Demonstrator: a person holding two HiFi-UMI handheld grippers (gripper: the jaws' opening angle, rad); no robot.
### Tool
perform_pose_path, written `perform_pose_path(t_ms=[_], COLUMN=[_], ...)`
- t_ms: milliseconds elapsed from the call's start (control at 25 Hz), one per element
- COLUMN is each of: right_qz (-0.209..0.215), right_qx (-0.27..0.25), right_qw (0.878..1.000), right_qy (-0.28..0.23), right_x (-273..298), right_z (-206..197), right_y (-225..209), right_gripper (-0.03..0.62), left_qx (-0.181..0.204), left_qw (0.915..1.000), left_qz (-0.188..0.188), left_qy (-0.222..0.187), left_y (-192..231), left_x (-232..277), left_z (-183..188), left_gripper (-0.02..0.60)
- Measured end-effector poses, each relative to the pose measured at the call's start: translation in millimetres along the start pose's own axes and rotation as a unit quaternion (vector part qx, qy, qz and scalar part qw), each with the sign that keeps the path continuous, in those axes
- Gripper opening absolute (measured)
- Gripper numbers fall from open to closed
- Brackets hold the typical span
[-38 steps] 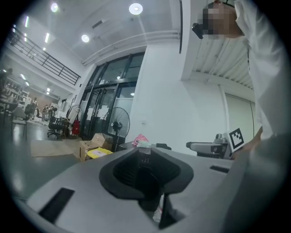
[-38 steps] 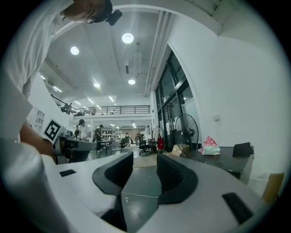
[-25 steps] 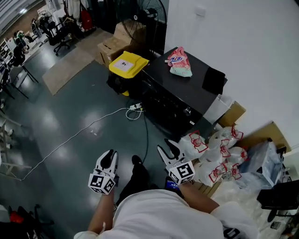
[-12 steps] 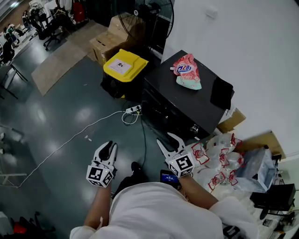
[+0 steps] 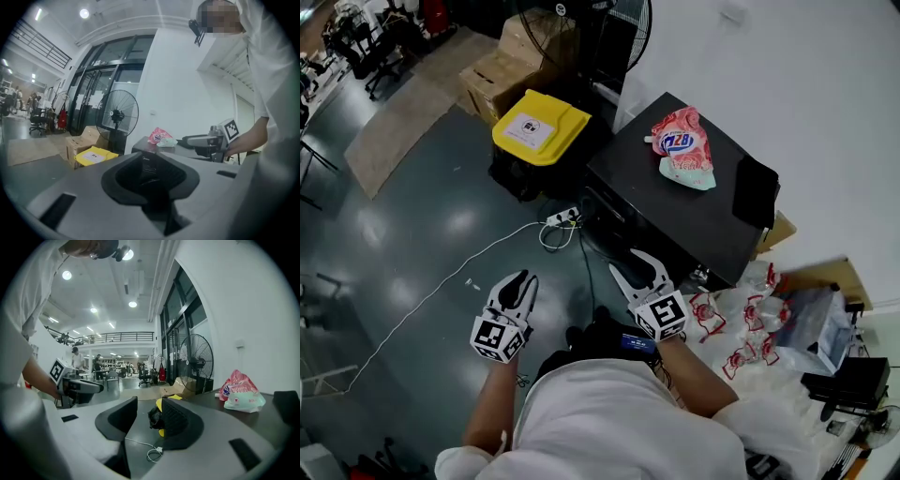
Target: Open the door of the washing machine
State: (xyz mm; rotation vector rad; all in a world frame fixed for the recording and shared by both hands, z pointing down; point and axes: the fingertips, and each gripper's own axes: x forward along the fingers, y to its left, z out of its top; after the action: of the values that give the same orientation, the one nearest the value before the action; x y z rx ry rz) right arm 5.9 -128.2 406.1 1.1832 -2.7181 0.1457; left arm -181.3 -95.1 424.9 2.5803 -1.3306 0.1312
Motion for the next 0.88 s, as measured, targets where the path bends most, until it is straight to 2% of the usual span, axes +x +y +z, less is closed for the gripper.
perform_pose_path(t_ms=[240, 400, 560, 640, 760, 880], right_qz=[-0.023, -0.024, -0.035, -0.045, -0.058, -0.072], right_qx=[0.026, 0.031, 0.051, 0.064, 0.057, 0.070], right_qw=[0.999, 0.999, 0.998, 0.997, 0.996, 0.994], right_qy=[-0.027, -0.033, -0.026, -0.002, 0.030, 0.045], right_x=[31.8, 57.2, 78.8, 85.4, 91.1, 96.9], right_z=[-4.5, -14.6, -26.2, -34.3, -49.3, -67.1], right_y=[-46.3, -77.3, -97.0, -105.5, -114.1, -120.5], right_gripper=[0.176, 0.165, 0.147, 0.136, 0.104, 0.104], left_qx=[0.020, 0.051, 0.080, 0.083, 0.083, 0.114], left_qw=[0.9981, 0.9921, 0.9778, 0.9711, 0.9628, 0.9441], left_qz=[-0.045, -0.087, -0.144, -0.170, -0.200, -0.239], left_qy=[0.037, 0.075, 0.129, 0.145, 0.162, 0.196], left_y=[27.3, 38.0, 45.9, 49.7, 53.5, 52.5], left_x=[79.3, 141.5, 187.2, 210.9, 246.1, 271.2], left_z=[-12.4, -34.0, -74.9, -92.1, -118.4, -152.7], left_gripper=[0.106, 0.119, 0.129, 0.140, 0.153, 0.157])
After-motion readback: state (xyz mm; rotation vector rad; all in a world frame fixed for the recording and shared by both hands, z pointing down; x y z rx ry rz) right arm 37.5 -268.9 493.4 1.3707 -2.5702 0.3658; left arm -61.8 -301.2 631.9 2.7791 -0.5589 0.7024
